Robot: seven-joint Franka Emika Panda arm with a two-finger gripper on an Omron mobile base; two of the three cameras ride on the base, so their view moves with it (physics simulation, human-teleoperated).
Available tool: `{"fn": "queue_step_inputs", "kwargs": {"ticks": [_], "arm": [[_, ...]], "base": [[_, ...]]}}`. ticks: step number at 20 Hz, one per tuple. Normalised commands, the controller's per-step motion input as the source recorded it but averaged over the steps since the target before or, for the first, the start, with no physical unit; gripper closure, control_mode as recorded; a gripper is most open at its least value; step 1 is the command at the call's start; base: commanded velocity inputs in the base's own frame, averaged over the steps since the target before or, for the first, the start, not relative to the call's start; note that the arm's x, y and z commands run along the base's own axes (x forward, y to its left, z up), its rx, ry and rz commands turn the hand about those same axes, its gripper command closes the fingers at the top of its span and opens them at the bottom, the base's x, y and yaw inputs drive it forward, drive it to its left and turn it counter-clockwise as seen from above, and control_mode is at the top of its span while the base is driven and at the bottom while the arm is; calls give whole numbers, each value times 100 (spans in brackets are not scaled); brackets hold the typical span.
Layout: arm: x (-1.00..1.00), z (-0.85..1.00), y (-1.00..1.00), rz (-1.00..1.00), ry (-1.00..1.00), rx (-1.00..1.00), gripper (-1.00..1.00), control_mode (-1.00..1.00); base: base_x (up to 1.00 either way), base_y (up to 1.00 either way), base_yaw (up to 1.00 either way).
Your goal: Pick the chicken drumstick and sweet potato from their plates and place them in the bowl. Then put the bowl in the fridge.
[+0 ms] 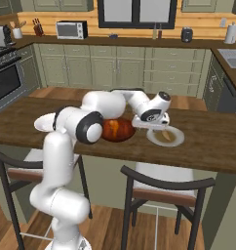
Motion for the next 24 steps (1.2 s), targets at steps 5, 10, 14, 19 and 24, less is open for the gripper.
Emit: {"fn": "queue_step_inputs", "kwargs": {"ticks": [5, 10, 14, 19, 24], "arm": [[9, -16, -89, 22, -12, -2, -100, -100], [66, -7, -61, 2, 0, -3, -100, -100], [90, -6, -24, 0, 0, -1, -100, -100], [39, -38, 0, 0, 1, 0, -100, -100], [-1, -69, 0, 0, 0, -5, -100, -100]], "base": [[0, 0, 0], [0, 0, 0], [0, 0, 0], [0, 0, 0], [0, 0, 0]]}}
